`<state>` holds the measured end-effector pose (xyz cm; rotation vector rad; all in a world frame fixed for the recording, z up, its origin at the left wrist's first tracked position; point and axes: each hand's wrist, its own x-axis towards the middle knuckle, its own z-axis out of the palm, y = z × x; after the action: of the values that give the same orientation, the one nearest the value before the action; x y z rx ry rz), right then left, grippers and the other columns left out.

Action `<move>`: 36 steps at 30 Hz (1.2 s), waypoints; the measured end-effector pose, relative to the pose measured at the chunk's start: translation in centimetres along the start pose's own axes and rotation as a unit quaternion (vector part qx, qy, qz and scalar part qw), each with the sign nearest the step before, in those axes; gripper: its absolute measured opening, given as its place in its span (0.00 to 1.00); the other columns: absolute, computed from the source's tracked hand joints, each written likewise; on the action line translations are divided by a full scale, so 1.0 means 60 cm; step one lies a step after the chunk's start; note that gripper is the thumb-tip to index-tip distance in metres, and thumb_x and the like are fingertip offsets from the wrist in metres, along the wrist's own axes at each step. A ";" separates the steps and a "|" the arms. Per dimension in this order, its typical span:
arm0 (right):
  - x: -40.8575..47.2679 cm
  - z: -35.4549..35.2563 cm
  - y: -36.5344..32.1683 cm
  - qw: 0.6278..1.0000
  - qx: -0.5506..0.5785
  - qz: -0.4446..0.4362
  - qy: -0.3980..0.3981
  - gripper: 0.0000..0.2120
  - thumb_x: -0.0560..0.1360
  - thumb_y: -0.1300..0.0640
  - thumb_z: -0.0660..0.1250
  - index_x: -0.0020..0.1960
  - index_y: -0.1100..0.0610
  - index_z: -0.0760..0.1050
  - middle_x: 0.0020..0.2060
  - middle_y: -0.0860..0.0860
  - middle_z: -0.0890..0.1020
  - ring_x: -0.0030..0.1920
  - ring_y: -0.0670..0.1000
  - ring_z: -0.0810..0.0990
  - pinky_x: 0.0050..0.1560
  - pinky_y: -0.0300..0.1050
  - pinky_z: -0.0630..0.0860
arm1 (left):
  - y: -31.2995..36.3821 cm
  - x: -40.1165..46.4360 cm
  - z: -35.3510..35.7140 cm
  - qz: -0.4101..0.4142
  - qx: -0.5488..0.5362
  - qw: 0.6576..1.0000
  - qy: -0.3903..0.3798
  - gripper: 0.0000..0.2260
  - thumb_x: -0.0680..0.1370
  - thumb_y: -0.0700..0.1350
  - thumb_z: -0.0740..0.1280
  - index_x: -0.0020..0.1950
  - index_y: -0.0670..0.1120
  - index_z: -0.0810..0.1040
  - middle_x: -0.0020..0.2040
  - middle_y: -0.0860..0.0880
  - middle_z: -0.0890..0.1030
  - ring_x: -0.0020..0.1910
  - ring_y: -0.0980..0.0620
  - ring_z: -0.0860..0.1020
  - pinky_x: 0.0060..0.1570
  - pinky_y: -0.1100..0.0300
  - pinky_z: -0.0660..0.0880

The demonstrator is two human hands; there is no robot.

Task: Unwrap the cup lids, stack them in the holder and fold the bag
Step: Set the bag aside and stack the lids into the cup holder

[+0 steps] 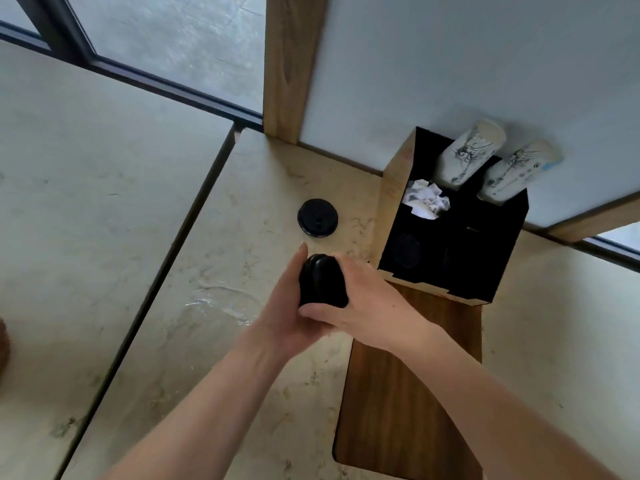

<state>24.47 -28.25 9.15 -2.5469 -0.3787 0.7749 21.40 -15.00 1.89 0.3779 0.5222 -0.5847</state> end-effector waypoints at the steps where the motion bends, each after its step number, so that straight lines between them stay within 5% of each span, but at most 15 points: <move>1: 0.021 0.003 -0.003 1.000 0.005 -0.003 -0.017 0.39 0.63 0.25 0.71 0.67 0.42 0.67 0.55 0.43 0.75 0.55 0.48 0.76 0.51 0.50 0.81 | 0.006 0.008 -0.009 0.014 -0.013 1.000 0.004 0.25 0.76 0.64 0.69 0.57 0.44 0.86 0.56 0.42 0.85 0.56 0.42 0.84 0.51 0.46 0.81; 4: 0.100 -0.016 0.006 0.991 0.047 -0.036 -0.122 0.40 0.63 0.25 0.71 0.69 0.40 0.68 0.67 0.45 0.73 0.65 0.44 0.71 0.61 0.44 0.73 | 0.032 0.026 -0.043 0.031 -0.075 0.997 0.008 0.19 0.72 0.58 0.74 0.53 0.43 0.85 0.53 0.42 0.84 0.50 0.42 0.83 0.43 0.51 0.79; 7: 0.200 -0.051 0.038 0.998 0.054 -0.019 -0.027 0.47 0.67 0.29 0.73 0.79 0.42 0.59 0.78 0.43 0.65 0.71 0.42 0.64 0.68 0.41 0.65 | 0.065 0.034 -0.068 0.002 -0.176 0.984 0.017 0.20 0.72 0.56 0.72 0.53 0.41 0.84 0.56 0.40 0.81 0.50 0.39 0.80 0.37 0.55 0.75; 9: 0.263 -0.048 0.061 0.998 -0.053 -0.008 0.012 0.51 0.68 0.36 0.77 0.82 0.42 0.51 0.81 0.48 0.59 0.78 0.52 0.60 0.73 0.51 0.62 | 0.082 0.036 -0.078 -0.003 -0.208 0.978 0.025 0.22 0.73 0.56 0.69 0.56 0.40 0.82 0.57 0.39 0.79 0.49 0.38 0.79 0.35 0.55 0.74; 11: 0.304 -0.022 0.078 0.989 -0.140 -0.003 -0.041 0.54 0.70 0.41 0.78 0.83 0.44 0.47 0.82 0.51 0.54 0.80 0.59 0.54 0.77 0.58 0.58 | 0.090 0.039 -0.089 -0.006 -0.226 0.974 0.034 0.23 0.73 0.56 0.68 0.58 0.39 0.81 0.57 0.39 0.80 0.49 0.37 0.79 0.35 0.55 0.75; 16: 0.329 0.022 0.103 0.987 -0.159 -0.029 0.023 0.42 0.71 0.44 0.76 0.79 0.45 0.59 0.74 0.56 0.66 0.72 0.63 0.64 0.67 0.61 0.70 | 0.090 0.044 -0.104 -0.007 -0.244 0.969 0.036 0.25 0.74 0.58 0.68 0.53 0.36 0.84 0.55 0.37 0.81 0.50 0.36 0.80 0.36 0.55 0.77; 24: 0.273 0.035 0.085 0.961 -0.270 0.047 0.018 0.44 0.65 0.29 0.68 0.71 0.55 0.67 0.65 0.56 0.72 0.65 0.59 0.71 0.57 0.54 0.74 | 0.069 0.017 -0.079 0.030 -0.209 0.974 0.080 0.23 0.73 0.57 0.69 0.58 0.41 0.80 0.54 0.38 0.80 0.50 0.36 0.81 0.37 0.53 0.78; 26: 0.243 0.035 0.073 0.978 -0.196 0.068 0.037 0.41 0.64 0.28 0.68 0.66 0.55 0.71 0.58 0.53 0.75 0.59 0.56 0.74 0.53 0.53 0.76 | 0.064 0.004 -0.071 0.049 -0.198 0.974 0.094 0.22 0.73 0.57 0.69 0.57 0.41 0.79 0.52 0.38 0.81 0.49 0.36 0.81 0.37 0.53 0.79; 29: 0.185 0.023 0.052 0.994 0.084 0.051 0.047 0.28 0.65 0.33 0.73 0.49 0.57 0.77 0.38 0.51 0.78 0.39 0.46 0.79 0.39 0.44 0.75 | 0.053 -0.015 -0.058 0.057 -0.190 0.975 0.102 0.22 0.73 0.58 0.69 0.58 0.42 0.79 0.52 0.38 0.81 0.49 0.36 0.81 0.38 0.53 0.79; 33: 0.073 -0.006 0.023 0.983 0.182 -0.026 0.012 0.32 0.65 0.30 0.71 0.63 0.46 0.77 0.53 0.40 0.84 0.51 0.37 0.81 0.51 0.35 0.75 | 0.025 -0.043 -0.034 0.055 -0.165 0.981 0.083 0.22 0.74 0.57 0.69 0.60 0.44 0.78 0.56 0.39 0.80 0.50 0.38 0.81 0.40 0.52 0.79; 36: -0.004 -0.002 0.007 0.986 0.154 -0.062 0.025 0.31 0.66 0.29 0.71 0.66 0.39 0.73 0.52 0.34 0.82 0.50 0.31 0.80 0.42 0.26 0.74 | -0.002 -0.069 -0.015 0.065 -0.124 0.989 0.051 0.22 0.76 0.58 0.66 0.57 0.41 0.82 0.53 0.39 0.84 0.48 0.40 0.84 0.44 0.52 0.80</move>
<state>24.40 -28.73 9.17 -2.2269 -0.3666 0.6651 18.04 -12.93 3.50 0.2051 0.6562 -0.3692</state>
